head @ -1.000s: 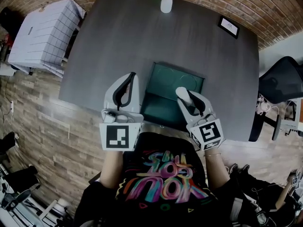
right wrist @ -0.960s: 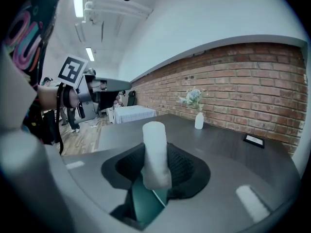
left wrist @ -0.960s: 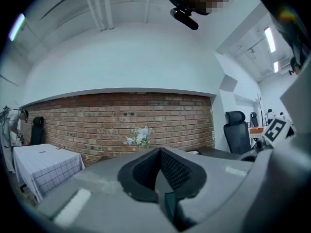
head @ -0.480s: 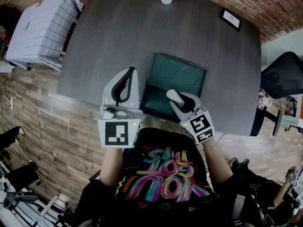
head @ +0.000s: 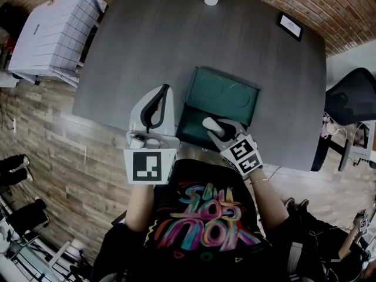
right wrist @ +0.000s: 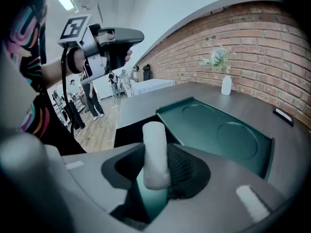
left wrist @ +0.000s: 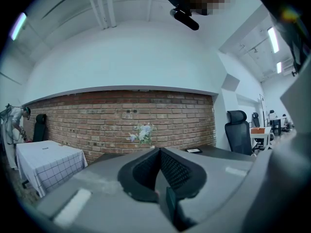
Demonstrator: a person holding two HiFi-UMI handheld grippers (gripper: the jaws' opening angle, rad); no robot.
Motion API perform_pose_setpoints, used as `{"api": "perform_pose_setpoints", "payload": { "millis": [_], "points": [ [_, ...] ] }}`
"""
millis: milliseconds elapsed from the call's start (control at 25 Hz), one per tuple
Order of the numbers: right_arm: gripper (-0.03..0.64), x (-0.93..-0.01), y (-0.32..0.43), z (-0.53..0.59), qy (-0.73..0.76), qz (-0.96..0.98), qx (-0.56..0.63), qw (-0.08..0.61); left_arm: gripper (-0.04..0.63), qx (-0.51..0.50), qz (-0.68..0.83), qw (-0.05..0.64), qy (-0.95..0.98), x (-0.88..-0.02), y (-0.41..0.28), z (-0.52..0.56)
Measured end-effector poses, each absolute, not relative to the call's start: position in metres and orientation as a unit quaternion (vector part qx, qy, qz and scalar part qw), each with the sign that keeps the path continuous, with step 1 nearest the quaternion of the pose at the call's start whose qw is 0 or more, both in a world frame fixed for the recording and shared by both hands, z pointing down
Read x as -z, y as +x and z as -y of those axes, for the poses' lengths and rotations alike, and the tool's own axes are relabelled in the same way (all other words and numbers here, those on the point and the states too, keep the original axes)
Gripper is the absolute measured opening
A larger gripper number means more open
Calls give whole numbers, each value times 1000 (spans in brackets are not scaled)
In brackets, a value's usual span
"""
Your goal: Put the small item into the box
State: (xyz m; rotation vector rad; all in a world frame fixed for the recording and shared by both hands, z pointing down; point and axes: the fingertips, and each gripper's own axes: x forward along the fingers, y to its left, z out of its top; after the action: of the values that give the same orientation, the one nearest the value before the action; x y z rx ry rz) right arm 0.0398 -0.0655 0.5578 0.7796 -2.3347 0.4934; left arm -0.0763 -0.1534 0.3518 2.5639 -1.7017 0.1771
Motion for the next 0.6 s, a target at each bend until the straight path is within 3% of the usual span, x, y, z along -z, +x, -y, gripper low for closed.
{"api": "perform_pose_setpoints", "payload": {
  "millis": [600],
  "points": [
    [144,-588,28,53,252,865,-216,377,2,-61,554,38,829,-356,-80,151]
  ]
}}
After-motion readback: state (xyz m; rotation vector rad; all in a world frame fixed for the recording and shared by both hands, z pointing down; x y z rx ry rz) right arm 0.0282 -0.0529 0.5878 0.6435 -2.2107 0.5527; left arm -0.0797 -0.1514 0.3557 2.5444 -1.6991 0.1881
